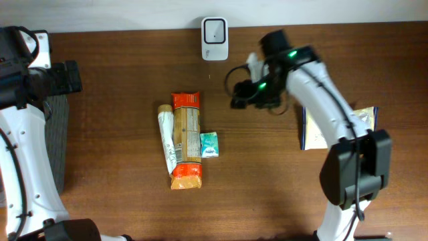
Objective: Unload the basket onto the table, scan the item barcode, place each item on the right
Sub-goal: 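Reach the right gripper to the green tissue pack and grasp it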
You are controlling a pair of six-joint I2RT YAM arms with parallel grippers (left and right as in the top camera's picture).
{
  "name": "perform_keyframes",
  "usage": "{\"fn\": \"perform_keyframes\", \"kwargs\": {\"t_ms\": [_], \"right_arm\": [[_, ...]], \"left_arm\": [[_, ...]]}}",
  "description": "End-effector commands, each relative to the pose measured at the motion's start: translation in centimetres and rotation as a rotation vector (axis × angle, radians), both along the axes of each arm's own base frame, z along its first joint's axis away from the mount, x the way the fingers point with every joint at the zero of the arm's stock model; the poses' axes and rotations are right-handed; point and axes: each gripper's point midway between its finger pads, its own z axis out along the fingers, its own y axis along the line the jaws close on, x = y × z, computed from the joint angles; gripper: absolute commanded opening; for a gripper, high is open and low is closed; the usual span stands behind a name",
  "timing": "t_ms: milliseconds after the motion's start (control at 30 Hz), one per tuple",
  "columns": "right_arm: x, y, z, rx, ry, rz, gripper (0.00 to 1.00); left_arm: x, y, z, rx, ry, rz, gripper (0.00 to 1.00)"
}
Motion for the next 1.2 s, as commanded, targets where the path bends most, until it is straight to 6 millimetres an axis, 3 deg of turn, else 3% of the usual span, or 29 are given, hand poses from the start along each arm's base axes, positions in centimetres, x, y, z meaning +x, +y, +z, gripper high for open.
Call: {"fn": "perform_keyframes", "kwargs": {"t_ms": [0, 67, 200, 533, 700, 800, 900, 1033, 1167], "right_arm": [[-2.7, 2.9, -3.4, -0.001, 0.085, -0.037, 0.74], [-4.6, 4.5, -6.0, -0.005, 0.122, -0.043, 0.7], [-6.4, 5.9, -8.5, 0.012, 0.156, -0.067, 0.66], [-7.5, 7.6, -9.9, 0.04, 0.164, -0.064, 0.56], [-8.2, 8.2, -11.9, 0.018, 0.231, -0.107, 0.37], [-8.3, 8.1, -12.1, 0.015, 0.237, -0.112, 0.1], [-8.1, 8.0, -12.0, 0.017, 0.237, -0.117, 0.04], [-7.8, 7.1, -9.2, 0.181, 0.286, -0.06, 0.04], [-6.5, 5.8, -2.0, 0.59, 0.245, 0.066, 0.04]], "left_arm": [[0.1, 0.0, 0.2, -0.007, -0.008, 0.005, 0.99], [0.1, 0.0, 0.2, -0.006, -0.008, 0.005, 0.99], [0.1, 0.0, 0.2, -0.007, -0.008, 0.005, 1.0], [0.1, 0.0, 0.2, -0.007, -0.008, 0.005, 0.99], [0.1, 0.0, 0.2, -0.007, -0.008, 0.005, 0.99], [0.1, 0.0, 0.2, -0.007, -0.008, 0.005, 0.99], [0.1, 0.0, 0.2, -0.007, -0.007, 0.005, 0.99], [0.1, 0.0, 0.2, -0.005, -0.007, 0.007, 0.99], [0.0, 0.0, 0.2, -0.004, -0.007, 0.007, 0.99]]}}
